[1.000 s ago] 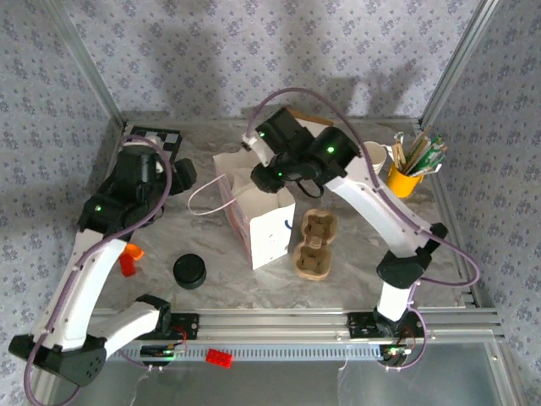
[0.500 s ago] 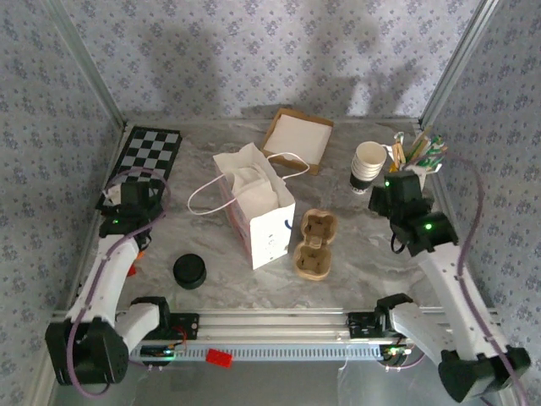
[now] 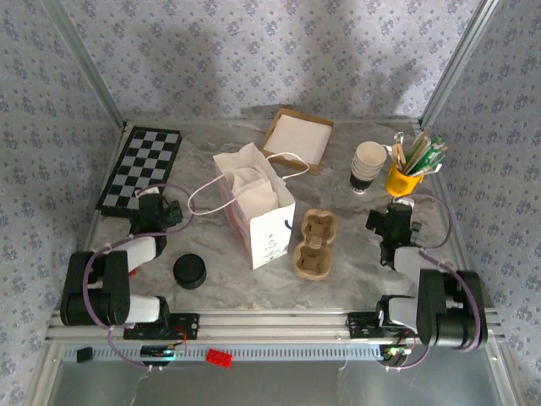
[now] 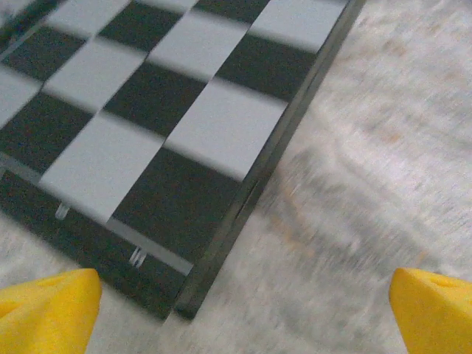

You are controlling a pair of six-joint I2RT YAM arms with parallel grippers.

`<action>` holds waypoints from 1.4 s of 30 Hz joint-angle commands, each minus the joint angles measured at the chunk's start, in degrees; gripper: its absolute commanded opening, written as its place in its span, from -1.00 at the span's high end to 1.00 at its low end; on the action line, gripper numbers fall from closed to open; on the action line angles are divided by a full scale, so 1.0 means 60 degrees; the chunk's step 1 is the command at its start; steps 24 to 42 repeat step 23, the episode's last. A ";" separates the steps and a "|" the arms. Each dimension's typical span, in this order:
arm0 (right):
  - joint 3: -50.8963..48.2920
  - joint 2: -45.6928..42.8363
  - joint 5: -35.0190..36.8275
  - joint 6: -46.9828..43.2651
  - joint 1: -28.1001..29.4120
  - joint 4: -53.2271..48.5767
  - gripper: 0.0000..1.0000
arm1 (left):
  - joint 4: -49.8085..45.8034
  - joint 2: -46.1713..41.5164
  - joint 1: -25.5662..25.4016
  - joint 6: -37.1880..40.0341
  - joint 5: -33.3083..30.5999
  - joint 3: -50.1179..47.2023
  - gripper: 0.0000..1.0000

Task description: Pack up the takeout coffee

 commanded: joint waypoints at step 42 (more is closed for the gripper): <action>0.0713 0.2701 -0.1703 -0.1496 0.0310 0.4363 -0.99 | 0.3721 0.1692 0.0084 0.1271 0.2243 0.0004 -1.00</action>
